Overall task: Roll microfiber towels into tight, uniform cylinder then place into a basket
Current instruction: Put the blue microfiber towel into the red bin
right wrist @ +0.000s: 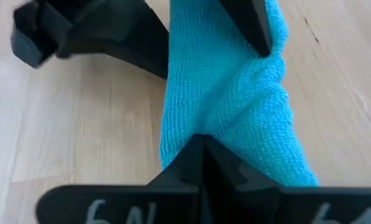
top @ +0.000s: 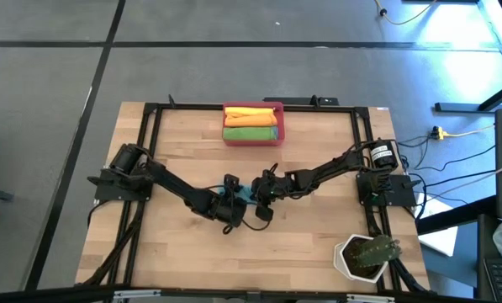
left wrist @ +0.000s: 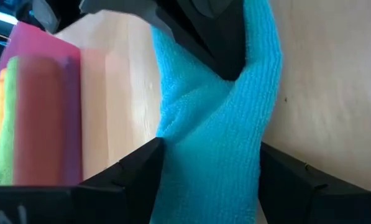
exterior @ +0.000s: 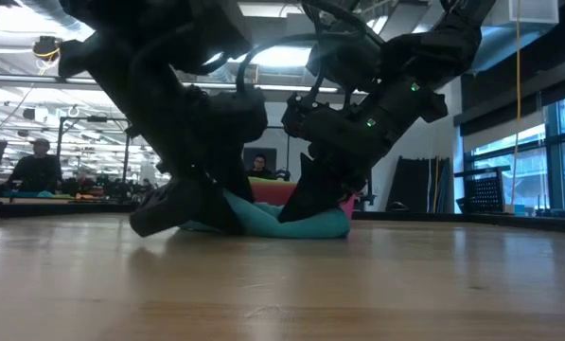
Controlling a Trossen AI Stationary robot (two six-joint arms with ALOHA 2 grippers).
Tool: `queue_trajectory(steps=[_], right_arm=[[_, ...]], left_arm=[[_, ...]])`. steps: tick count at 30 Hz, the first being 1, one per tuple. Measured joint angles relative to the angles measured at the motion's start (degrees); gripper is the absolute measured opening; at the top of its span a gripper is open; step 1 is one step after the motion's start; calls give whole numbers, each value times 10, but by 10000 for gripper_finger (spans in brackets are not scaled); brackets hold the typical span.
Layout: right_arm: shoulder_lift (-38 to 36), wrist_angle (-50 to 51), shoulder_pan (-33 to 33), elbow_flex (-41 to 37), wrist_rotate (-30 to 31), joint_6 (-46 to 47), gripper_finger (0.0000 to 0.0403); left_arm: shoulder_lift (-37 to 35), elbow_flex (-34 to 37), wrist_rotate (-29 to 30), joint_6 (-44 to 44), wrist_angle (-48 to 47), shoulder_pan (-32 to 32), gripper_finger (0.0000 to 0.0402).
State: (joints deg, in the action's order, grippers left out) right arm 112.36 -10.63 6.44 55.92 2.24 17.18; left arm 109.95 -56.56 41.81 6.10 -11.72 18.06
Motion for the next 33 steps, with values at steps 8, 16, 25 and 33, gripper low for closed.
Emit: queue_trajectory(steps=[8,16,25,33], right_arm=[[0,0,0,0,-3,1,12],[1,-11,0,-1,4,5,13],[-48,10,0,-2,-4,-10,66],[-172,59,28,-1,-1,-42,78]], left_arm=[[30,-1,15,0,15,-4,221],[31,-1,-31,1,21,-22,164],[31,0,-68,2,23,-24,12],[18,0,-120,-11,19,-42,5]])
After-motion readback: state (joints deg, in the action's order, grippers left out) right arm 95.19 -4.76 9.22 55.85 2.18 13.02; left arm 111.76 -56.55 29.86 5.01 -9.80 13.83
